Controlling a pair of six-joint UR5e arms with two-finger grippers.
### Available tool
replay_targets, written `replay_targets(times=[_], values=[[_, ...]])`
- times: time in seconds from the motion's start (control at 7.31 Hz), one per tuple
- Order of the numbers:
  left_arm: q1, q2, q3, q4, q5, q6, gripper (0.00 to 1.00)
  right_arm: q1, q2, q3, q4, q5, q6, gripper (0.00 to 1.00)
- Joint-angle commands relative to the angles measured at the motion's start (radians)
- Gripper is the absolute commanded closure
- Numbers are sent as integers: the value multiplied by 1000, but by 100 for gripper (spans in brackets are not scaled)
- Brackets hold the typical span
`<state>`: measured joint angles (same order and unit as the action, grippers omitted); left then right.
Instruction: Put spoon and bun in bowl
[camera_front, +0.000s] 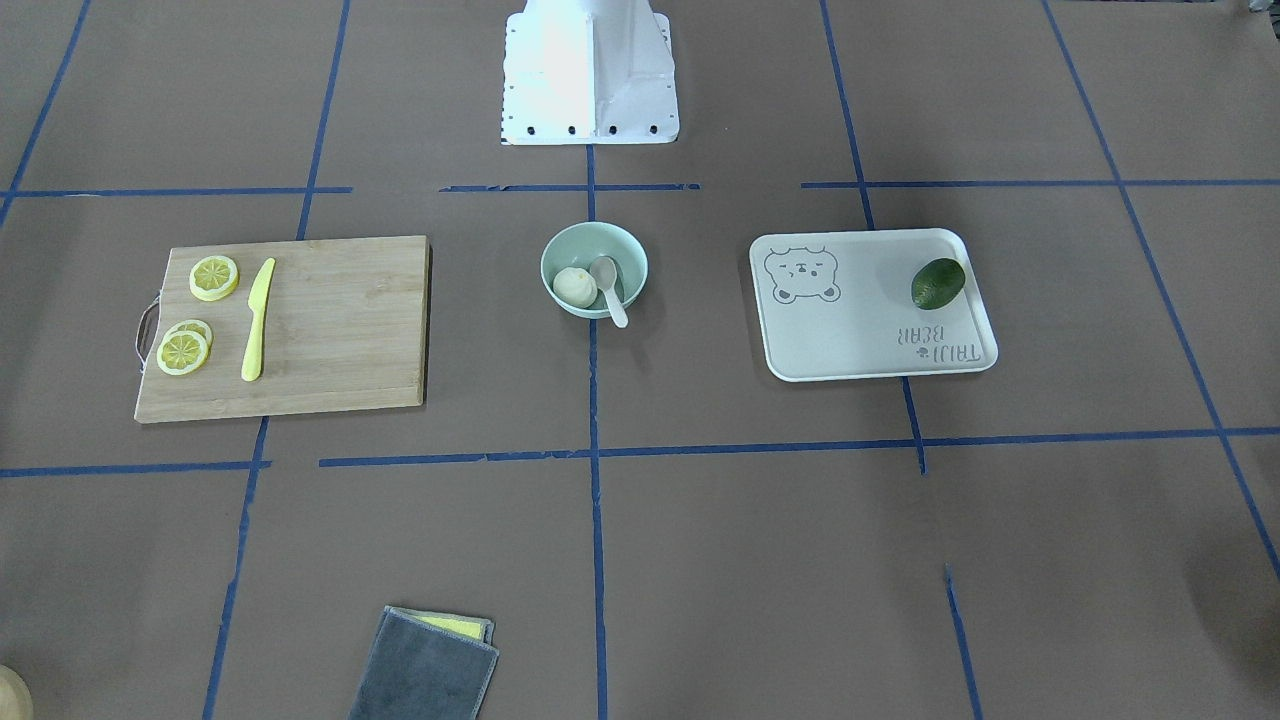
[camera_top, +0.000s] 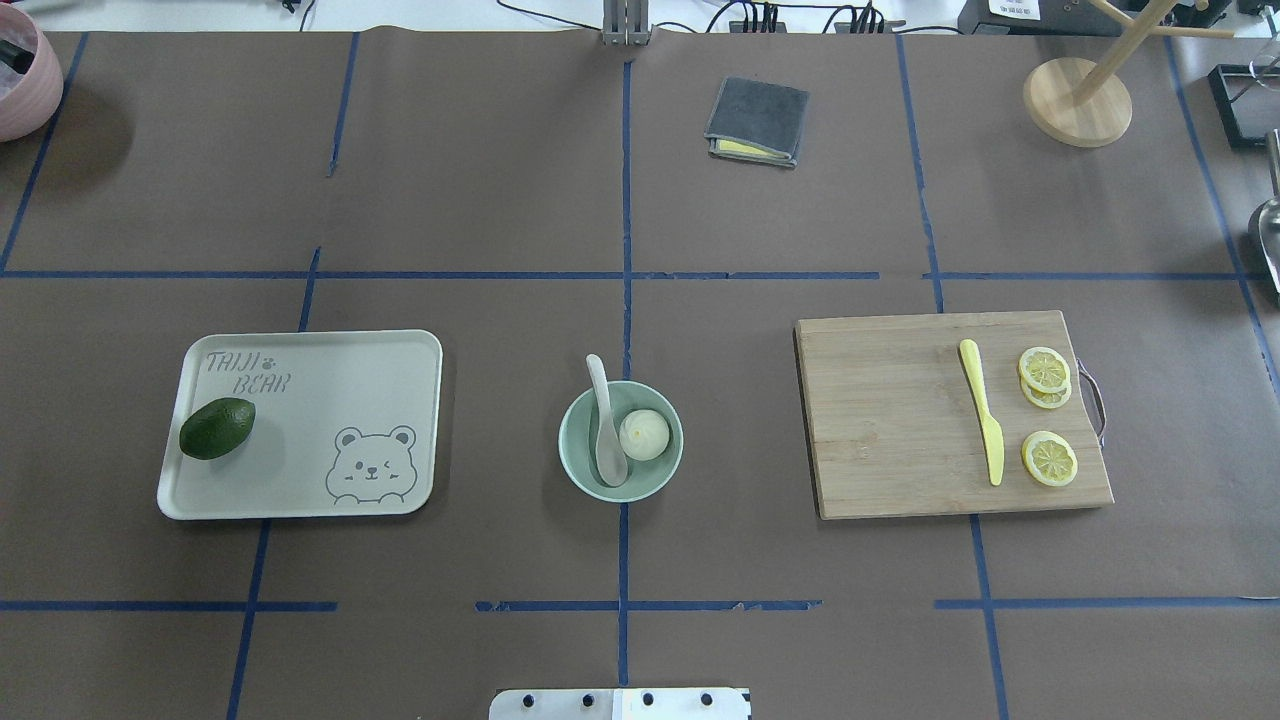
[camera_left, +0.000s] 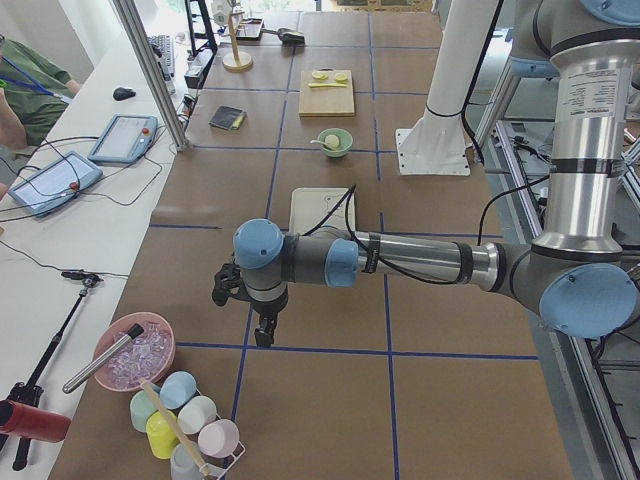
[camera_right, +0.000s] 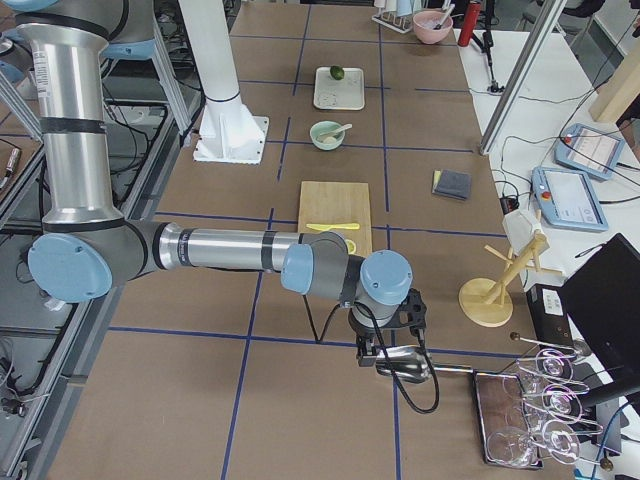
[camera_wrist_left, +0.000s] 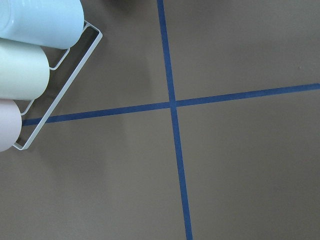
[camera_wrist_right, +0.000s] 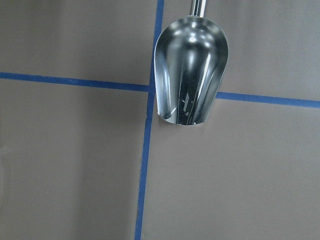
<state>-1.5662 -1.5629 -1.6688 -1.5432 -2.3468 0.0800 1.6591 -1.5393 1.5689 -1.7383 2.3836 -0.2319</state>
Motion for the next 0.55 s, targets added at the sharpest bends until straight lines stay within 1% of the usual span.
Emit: replay_targets(times=[0.0, 0.27, 0.41], values=[[0, 1, 0, 0, 1, 1, 0, -1, -34, 74, 2, -1, 119, 0], [0, 1, 1, 0, 1, 1, 0, -1, -36, 80, 3, -1, 121, 0], [0, 1, 7, 0, 1, 1, 0, -2, -38, 76, 34, -3, 121, 0]])
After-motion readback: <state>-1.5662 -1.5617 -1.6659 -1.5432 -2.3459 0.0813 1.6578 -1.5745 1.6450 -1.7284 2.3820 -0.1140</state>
